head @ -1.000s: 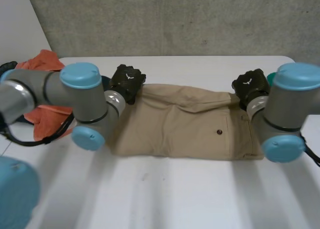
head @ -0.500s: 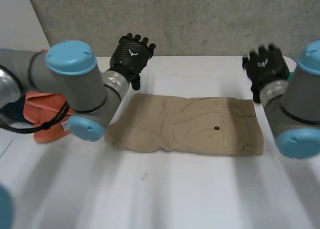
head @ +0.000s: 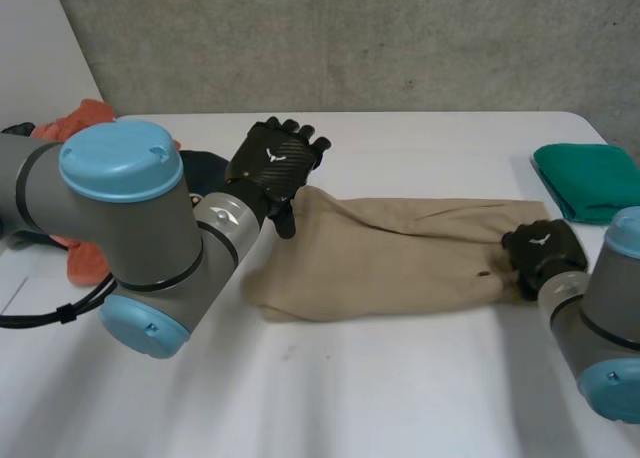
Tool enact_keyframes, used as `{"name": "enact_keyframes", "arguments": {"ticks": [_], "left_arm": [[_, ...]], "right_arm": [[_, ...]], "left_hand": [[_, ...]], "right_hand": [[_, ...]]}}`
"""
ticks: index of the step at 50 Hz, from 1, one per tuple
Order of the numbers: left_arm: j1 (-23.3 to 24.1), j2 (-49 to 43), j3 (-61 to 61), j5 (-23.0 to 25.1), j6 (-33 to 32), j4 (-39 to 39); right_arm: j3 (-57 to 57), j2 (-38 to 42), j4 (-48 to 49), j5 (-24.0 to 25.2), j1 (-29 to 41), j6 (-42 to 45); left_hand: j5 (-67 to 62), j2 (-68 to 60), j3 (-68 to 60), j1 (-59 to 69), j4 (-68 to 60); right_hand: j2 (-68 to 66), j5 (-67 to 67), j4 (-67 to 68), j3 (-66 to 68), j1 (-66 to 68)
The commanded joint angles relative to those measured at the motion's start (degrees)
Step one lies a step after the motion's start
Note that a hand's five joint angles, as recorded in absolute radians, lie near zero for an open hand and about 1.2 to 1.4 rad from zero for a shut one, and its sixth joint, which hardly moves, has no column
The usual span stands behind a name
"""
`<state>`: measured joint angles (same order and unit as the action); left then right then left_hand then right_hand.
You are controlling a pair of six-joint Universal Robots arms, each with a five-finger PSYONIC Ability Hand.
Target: Fold the laundry.
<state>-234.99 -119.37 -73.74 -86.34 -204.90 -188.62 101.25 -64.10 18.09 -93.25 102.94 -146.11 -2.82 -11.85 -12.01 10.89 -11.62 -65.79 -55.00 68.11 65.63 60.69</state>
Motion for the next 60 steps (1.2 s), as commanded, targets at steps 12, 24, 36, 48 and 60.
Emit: {"name": "enact_keyframes", "arguments": {"ticks": [12,24,36,48,60], "left_arm": [[-0.1,5.6,-1.4,-0.7,0.1,0.1],[-2.7,6.5,-0.4,-2.3,6.6,-1.5],[0.6,3.5,5.7,-1.6,12.9,-2.9],[8.5,-15.7,16.7,-2.2,13.9,9.7],[6.7,-21.9,18.5,-11.7,9.9,22.3]], "right_arm": [[-1.0,-4.4,13.6,19.8,17.8,28.1],[-2.0,1.7,13.3,25.1,23.5,28.3],[-4.4,-18.3,-2.8,17.2,7.7,-28.2],[-23.8,3.7,-24.6,18.0,5.0,-26.5],[-32.8,18.0,-31.5,18.4,5.0,-18.0]], "left_hand": [[2.8,1.8,2.0,-0.9,1.6],[2.6,1.6,1.8,-0.7,1.4],[1.3,0.3,0.4,0.7,0.1],[0.3,-0.7,-0.6,1.7,-1.0],[0.3,-0.7,-0.6,1.7,-1.0]], "right_hand": [[-14.2,-15.0,11.9,14.4,19.3],[55.8,55.0,-58.1,-55.6,-50.7],[55.8,55.0,-58.1,-55.6,-50.7],[55.8,55.0,-58.1,-55.6,-50.7],[55.8,55.0,-58.1,-55.6,-50.7]]}}
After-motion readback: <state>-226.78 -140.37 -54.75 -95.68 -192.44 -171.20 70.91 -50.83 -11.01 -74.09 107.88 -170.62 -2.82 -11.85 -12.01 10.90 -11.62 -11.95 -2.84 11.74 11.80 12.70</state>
